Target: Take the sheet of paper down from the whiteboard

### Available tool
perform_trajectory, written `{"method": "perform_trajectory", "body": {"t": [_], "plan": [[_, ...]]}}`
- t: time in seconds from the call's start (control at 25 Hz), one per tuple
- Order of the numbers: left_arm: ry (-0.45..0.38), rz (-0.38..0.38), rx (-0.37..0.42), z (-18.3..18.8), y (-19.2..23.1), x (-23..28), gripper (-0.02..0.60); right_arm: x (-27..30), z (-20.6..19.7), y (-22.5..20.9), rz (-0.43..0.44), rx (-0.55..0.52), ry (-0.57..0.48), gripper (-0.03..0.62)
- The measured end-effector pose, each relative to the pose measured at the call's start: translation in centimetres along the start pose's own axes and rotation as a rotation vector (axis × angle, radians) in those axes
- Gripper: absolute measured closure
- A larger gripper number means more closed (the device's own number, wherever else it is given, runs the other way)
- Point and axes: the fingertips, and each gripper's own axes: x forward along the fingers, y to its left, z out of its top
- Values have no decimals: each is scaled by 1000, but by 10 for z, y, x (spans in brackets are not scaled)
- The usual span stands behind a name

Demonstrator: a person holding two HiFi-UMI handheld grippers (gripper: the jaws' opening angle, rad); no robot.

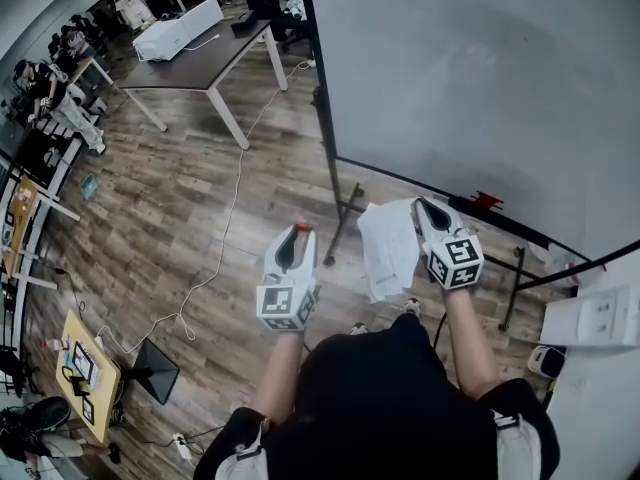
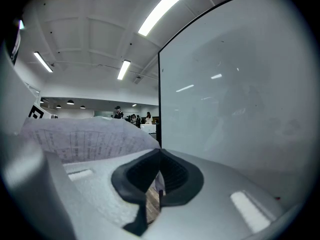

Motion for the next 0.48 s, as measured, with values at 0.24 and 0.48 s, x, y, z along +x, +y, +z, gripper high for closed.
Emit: {"method": "perform_trajectory", "body": {"t": [0.24, 0.48], "plan": [[3, -8, -3, -3, 0, -3, 449, -3, -2, 4, -2, -3, 0, 589], [4, -15, -8, -2, -4, -4, 450, -7, -1, 3, -6, -6, -1, 589]]}}
